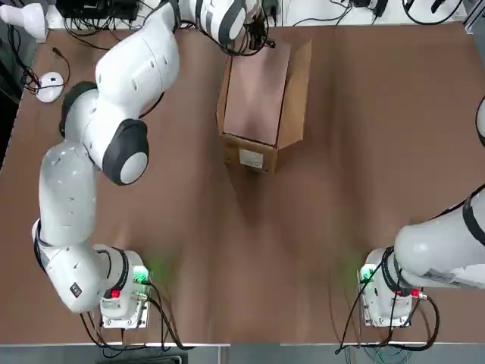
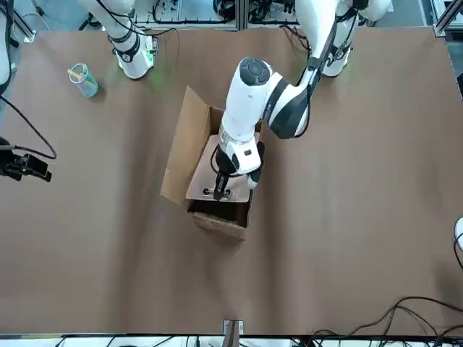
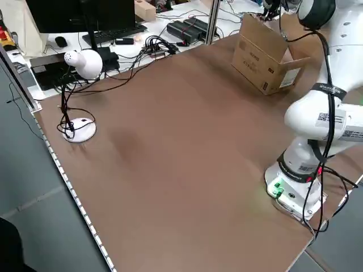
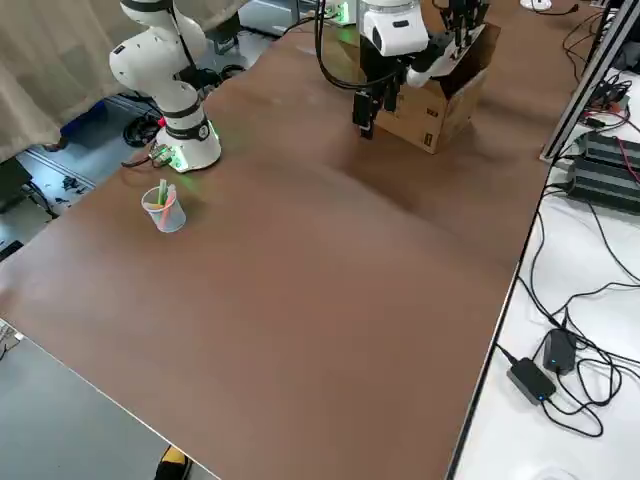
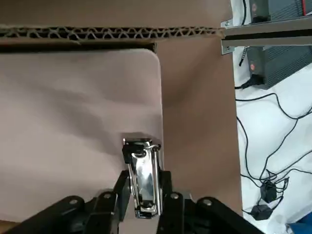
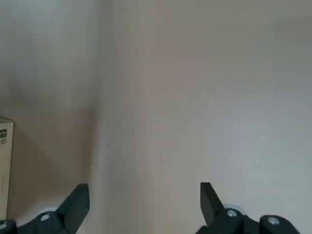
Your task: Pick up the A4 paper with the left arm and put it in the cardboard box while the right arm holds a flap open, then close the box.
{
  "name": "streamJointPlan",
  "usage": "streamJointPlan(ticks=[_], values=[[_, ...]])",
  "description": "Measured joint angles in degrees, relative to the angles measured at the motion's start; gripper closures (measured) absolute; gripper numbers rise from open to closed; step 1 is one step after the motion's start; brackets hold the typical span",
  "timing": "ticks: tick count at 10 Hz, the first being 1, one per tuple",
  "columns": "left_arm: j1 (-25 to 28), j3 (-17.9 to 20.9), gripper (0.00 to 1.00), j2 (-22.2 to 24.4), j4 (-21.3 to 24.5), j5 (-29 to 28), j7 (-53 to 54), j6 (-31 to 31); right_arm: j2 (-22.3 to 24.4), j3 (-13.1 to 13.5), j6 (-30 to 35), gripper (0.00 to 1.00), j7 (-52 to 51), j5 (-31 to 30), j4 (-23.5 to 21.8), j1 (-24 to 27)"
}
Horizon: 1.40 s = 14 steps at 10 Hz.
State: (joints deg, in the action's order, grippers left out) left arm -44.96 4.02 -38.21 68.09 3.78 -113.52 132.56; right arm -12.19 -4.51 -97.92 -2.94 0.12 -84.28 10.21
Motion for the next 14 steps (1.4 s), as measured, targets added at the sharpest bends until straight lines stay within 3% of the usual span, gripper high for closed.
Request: streamJointPlan(ticks=[5,14], values=[[-0.07,-0.15,0.7,-2.67,0.05,0.0,0.0,0.0,0.0,0.0,-0.11,0.0,0.0,0.0,-0.1,0.0],[0.06,-0.64,0.7,-3.55,1.21,0.98,0.0,-0.19,0.0,-0.02,-0.27,0.0,0.0,0.0,-0.19,0.0]])
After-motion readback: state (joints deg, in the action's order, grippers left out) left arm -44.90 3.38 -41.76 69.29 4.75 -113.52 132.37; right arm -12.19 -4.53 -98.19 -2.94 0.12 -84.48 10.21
